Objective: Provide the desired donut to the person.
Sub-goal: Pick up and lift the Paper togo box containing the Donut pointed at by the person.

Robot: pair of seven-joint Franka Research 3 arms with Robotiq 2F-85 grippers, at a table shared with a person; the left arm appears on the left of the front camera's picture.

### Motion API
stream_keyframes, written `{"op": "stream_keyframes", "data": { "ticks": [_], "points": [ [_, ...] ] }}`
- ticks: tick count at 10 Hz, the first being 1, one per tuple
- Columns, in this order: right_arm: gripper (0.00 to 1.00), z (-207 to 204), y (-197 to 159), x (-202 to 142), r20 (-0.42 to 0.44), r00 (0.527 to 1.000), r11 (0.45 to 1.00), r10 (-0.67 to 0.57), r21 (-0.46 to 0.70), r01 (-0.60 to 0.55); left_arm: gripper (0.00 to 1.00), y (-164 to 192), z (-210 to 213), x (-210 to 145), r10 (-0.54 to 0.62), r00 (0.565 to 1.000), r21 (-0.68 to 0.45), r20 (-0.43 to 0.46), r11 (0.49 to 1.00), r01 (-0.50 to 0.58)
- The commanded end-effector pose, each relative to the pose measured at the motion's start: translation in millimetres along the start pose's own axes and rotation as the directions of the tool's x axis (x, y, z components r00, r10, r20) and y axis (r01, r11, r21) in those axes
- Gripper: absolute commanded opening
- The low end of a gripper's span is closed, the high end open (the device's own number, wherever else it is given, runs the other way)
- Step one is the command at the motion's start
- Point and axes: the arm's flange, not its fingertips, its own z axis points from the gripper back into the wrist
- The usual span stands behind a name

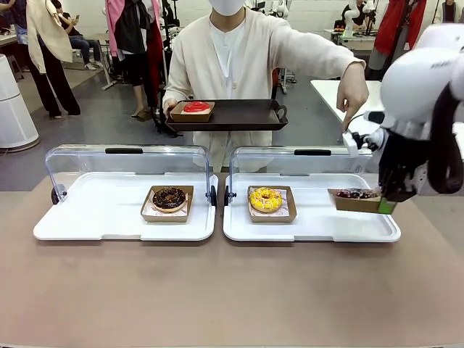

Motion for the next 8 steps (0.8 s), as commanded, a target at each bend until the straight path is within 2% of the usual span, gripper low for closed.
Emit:
{"op": "stream_keyframes", "data": {
  "ticks": [1,5,8],
  "points": [
    [0.00,46,12,10,-0.052,0.999,1.000,-0.015,0.012,0.016,1.00,-1,2,1,-0.005,1.000,0.004,0.003,1.000,0.005],
    [0.00,130,29,26,-0.030,0.999,0.995,-0.039,-0.092,0.036,1.00,-1,2,1,-0.005,1.000,0.004,0.003,1.000,0.005],
    [0.00,147,20,28,-0.006,1.000,0.998,0.017,-0.063,-0.017,1.00,-1,2,1,-0.005,1.000,0.004,0.003,1.000,0.005]
  ]
}}
